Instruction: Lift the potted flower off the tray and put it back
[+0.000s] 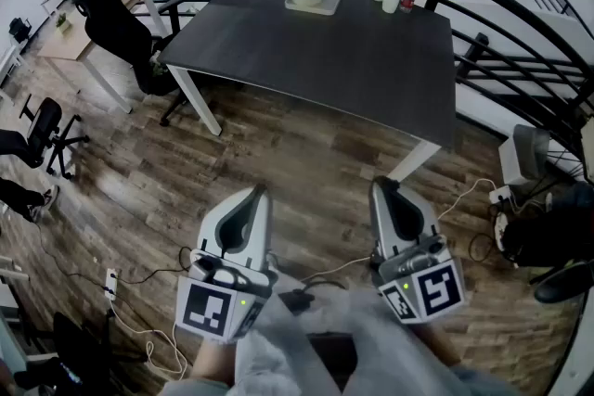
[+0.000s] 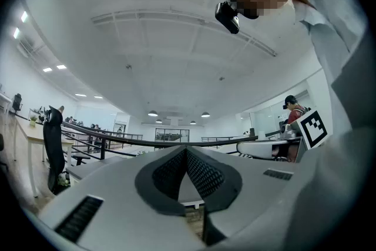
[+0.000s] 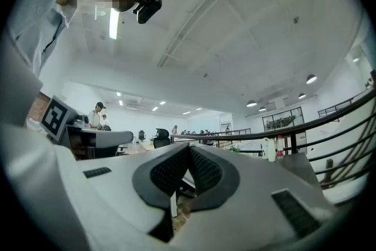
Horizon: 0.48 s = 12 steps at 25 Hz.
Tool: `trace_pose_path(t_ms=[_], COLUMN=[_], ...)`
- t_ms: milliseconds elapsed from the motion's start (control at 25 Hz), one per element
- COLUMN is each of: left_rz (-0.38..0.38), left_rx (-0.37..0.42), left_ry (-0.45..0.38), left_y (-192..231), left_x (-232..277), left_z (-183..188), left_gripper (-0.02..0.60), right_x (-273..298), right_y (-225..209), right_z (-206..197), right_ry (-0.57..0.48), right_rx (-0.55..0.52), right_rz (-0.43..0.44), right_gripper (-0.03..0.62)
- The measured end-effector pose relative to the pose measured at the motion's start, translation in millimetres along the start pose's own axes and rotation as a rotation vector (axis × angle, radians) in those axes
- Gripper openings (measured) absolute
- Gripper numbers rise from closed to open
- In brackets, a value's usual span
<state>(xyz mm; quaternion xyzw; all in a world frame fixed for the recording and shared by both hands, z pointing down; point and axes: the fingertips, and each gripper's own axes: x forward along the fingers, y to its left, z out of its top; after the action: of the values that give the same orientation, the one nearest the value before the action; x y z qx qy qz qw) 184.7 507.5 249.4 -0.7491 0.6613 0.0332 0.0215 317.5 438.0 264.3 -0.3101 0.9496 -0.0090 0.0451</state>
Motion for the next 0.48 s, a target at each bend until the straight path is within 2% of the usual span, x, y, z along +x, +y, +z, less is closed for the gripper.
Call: trace_pose_path(t_ms=[200,320,480], left_rz=[0.018,0.013,0.007], left_rx=[0.003,0.013,0.012], left_ry=[0.022,-0.021,-0.012], left_y=[-0.4,-3.6,-9.7], left_x=[-0.1,3.3,2.8], left_z=[-2.1,5.3,4.1], left_gripper=[-0.002,-0.002,-0.002], right_x=[-3.7,-6.4,-11.7], right_y=[-2.1,-6.7,-10.7], right_z=[0.2,0.2,-1.2], right_ry=[-0.001,-0.002,0.002], right_rx=[0.001,0.005,0.006], right_rz=[0.000,-0.005,-0.009], right_gripper=[0.002,0.003,0.003])
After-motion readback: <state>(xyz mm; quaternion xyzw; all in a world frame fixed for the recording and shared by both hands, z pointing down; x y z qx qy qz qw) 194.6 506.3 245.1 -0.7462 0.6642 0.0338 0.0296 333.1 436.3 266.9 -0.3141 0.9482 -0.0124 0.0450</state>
